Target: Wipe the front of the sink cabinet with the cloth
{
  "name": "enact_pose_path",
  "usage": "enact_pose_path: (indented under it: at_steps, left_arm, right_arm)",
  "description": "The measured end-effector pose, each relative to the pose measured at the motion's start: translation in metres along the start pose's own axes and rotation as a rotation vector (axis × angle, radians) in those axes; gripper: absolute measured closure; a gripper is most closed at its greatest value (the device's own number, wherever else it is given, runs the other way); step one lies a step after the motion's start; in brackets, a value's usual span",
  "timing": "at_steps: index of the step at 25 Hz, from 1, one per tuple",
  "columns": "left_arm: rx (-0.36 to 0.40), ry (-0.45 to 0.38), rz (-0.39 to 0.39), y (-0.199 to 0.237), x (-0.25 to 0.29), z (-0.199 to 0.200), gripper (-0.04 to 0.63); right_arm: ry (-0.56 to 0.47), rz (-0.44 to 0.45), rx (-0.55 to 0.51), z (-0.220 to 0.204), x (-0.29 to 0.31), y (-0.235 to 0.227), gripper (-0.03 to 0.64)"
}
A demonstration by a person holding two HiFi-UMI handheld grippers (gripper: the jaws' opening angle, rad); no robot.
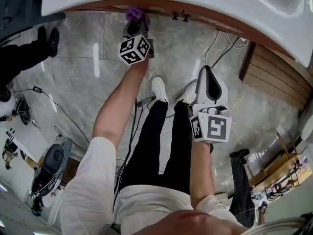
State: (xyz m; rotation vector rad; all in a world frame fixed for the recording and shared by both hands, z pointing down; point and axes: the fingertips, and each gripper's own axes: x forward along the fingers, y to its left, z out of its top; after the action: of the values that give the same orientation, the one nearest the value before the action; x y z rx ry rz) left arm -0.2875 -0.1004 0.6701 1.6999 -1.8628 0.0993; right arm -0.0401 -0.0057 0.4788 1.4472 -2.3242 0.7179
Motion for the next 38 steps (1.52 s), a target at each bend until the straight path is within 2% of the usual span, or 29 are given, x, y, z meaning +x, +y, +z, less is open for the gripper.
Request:
enact_pose_path:
  at_steps: [12, 20, 26, 31, 35, 38]
  left_arm:
    - [0.033, 0.063, -0.119, -0.089, 0.005, -0.033, 0.532]
    - [-0.027, 0.052, -0.052, -0.103, 0.008, -0.039, 0.532]
    - [-0.04, 0.057, -0.06, -0.128, 0.003, -0.046, 0.532]
    - [-0.094, 0.048, -0.02, -0.142, 0.006, -0.054, 0.532]
    - [-0.058, 0.068, -0.059, -0.171, 0.006, -0.062, 0.532]
    - [-0.058, 0.068, -0.039, -0.176, 0.007, -0.063, 0.532]
  right_arm:
    - [-0.01, -0.025, 0.026, 0.0, -0.016, -0.031, 0.62]
    - [-0.027, -0.05, 0.048, 0.002, -0.026, -0.065, 0.62]
    - [-0.028, -0.057, 0.06, 0.0, -0.037, -0.076, 0.62]
    - [-0.033, -0.07, 0.074, -0.002, -0.043, -0.096, 0.62]
    - [-0.035, -0.093, 0.065, -0.001, -0.05, -0.11, 0.62]
    - [-0.041, -0.094, 0.018, 0.003, -0.056, -0.113, 0.62]
